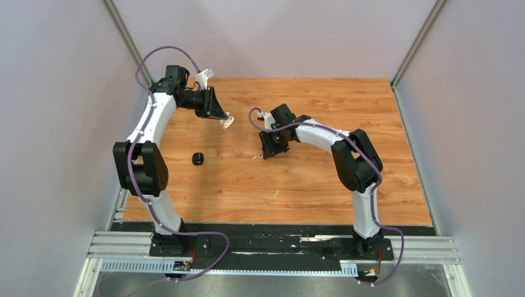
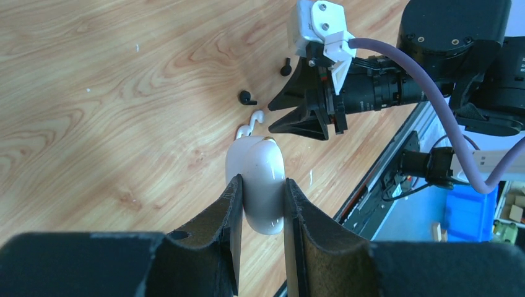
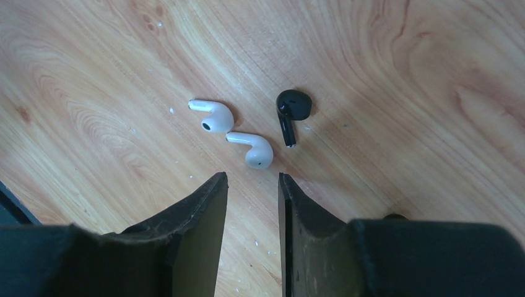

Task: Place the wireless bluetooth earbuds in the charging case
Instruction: Pick up the earbud from the center of the board.

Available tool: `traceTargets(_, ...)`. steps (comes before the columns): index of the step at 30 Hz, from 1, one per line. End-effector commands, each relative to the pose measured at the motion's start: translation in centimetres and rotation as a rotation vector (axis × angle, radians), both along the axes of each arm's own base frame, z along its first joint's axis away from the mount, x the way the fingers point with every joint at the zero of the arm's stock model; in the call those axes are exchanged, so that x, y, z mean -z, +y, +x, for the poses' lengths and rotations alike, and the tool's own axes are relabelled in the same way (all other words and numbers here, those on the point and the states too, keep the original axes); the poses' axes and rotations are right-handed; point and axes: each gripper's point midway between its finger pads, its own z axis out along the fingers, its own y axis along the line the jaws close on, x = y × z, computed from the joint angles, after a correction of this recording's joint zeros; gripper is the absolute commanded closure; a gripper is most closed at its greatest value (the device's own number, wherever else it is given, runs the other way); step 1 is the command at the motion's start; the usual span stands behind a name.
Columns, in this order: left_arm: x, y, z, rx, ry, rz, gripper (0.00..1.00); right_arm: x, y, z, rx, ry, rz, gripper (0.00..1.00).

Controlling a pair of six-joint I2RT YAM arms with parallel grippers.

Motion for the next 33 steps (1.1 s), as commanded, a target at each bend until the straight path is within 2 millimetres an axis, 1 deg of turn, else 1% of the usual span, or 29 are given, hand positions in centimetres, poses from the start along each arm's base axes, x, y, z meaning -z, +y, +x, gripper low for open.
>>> traceTargets(1, -1.7, 0.5, -0.1, -0.024, -0.050, -0.018, 1.00, -0.5, 0.7, 1.1, 0.050, -0.014, -0.001, 0.66)
traceTargets(5, -1.6, 0.4, -0.2, -0.025, -0.046, -0.022, 1.00, -0.3, 0.7, 1.0, 0.051, -0.016, -0.009, 0.66)
traceTargets(8, -1.4, 0.4, -0.1, -0.027, -0.042, -0.024, 1.00, -0.1, 0.9, 1.1, 0.051, -0.016, -0.014, 0.63)
traceTargets(16, -1.2, 0.4, -0.1, -0.021, -0.040, -0.030, 1.00, 0.7, 1.7, 0.9, 0.037, -0.013, -0.022, 0.63)
traceTargets(22, -1.1, 0.4, -0.6, -0.008, -0.033, -0.030, 1.00, 1.2, 2.0, 0.8, 0.030, -0.014, -0.037, 0.70)
traceTargets(27, -0.8, 0.7, -0.8, -0.011, -0.026, -0.029, 1.00, 1.8, 1.8, 0.1, -0.007, -0.032, -0.067, 0.71)
traceTargets(33, -0.7, 0.7, -0.7, -0.018, -0.027, -0.035, 1.00, 3.3, 1.1, -0.8, -0.106, -0.095, -0.132, 0.73)
